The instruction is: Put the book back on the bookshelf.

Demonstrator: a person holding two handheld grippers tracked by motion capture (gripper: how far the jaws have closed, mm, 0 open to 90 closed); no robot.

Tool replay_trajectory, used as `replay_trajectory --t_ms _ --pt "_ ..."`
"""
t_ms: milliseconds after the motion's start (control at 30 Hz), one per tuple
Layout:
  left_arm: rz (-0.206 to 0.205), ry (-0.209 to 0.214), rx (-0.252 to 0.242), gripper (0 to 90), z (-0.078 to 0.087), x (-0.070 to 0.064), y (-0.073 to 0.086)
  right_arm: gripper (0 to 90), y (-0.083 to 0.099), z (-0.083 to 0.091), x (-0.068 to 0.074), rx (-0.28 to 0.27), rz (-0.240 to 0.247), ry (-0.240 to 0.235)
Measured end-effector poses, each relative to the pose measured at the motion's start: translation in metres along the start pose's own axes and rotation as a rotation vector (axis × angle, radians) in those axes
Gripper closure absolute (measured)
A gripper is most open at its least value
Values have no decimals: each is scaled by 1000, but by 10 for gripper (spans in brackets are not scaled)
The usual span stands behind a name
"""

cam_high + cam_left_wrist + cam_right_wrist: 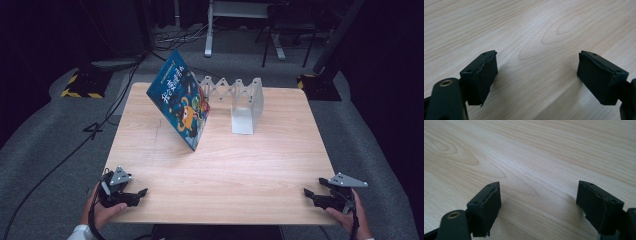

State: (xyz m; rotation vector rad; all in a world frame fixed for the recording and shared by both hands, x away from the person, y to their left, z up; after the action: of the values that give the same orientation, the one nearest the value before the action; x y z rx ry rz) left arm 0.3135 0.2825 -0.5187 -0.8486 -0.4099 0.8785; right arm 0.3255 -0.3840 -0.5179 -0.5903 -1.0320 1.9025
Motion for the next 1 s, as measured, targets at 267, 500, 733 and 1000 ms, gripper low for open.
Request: replay_trajectory --t_ms 267,500,733,1000 --pt "-7 7 -11 159 2 2 3 202 0 0 0 0 -3 7" --pt "-5 2 -11 159 2 1 3 203 0 0 1 0 -13 20" --pt "1 -2 -11 159 1 1 3 203 1 0 1 -2 -14 24" --pt "11 -19 -13 161 2 1 3 203 1 0 1 -2 -14 25"
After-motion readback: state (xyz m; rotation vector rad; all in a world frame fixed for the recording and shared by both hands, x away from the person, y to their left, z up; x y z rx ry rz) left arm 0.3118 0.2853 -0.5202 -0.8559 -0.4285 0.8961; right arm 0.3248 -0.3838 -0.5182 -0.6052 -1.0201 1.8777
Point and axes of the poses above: each handheld gripper's, and its own axes: z roughly backward along the jaws, y roughly out of its underside, x roughly to its left, the point moved 2 cm from there along -z, roughly forward along the jaws, and after that the axes turned 9 degrees about -x, right-handed, at the moved point
